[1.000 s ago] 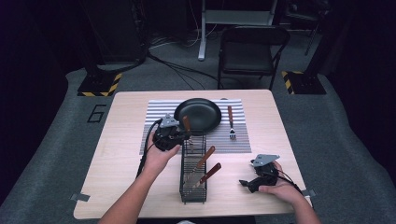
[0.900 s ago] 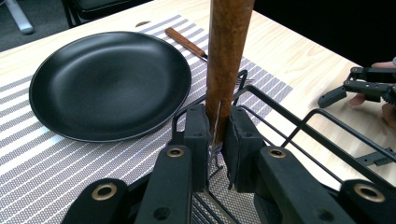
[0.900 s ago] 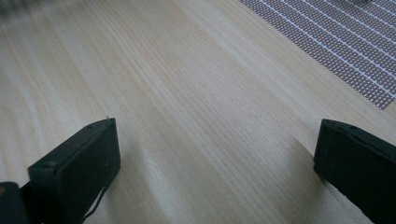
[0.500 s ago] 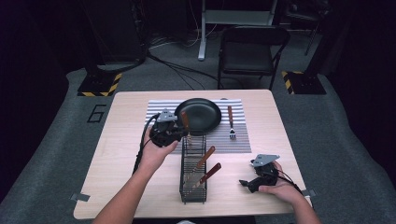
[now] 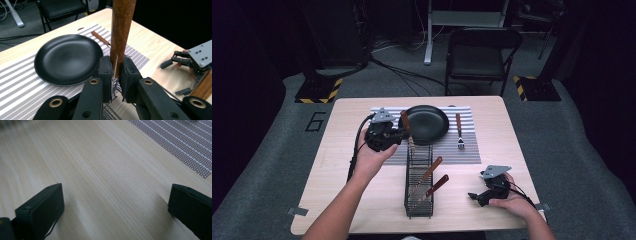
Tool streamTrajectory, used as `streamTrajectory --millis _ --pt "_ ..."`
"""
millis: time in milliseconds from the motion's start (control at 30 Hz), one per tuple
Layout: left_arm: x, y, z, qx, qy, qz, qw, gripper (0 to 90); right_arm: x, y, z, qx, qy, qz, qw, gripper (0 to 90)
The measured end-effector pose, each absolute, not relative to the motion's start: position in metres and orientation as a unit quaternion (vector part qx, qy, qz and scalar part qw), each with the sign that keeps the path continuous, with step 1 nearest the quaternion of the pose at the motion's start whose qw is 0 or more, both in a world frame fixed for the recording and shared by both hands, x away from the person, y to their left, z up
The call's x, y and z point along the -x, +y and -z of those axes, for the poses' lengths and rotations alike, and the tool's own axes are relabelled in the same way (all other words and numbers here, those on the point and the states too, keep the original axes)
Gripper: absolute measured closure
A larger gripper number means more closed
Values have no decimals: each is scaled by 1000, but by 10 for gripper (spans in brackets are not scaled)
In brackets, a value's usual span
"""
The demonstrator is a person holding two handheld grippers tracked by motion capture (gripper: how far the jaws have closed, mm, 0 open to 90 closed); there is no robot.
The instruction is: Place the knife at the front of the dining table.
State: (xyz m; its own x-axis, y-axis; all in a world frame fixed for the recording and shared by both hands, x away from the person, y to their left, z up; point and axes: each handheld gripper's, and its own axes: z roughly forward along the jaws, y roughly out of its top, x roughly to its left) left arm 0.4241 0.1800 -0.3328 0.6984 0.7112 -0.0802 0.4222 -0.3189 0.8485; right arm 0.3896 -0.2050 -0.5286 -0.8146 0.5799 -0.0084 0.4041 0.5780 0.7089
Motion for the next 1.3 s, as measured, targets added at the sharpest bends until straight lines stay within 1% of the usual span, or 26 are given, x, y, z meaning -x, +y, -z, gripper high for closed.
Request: streamTrajectory --millis 367,733,1000,1300 --pt "-422 186 311 -788 355 -162 476 803 -390 -205 529 -279 880 -364 120 0" --pt "-421 202 292 -781 361 -181 477 803 -390 -205 529 -280 880 -364 121 0" --pt "-427 210 295 -777 373 -185 472 803 -390 -205 529 -280 880 -365 121 0" --pt "-436 221 309 -772 397 -181 462 803 -390 -205 529 -280 880 -364 121 0"
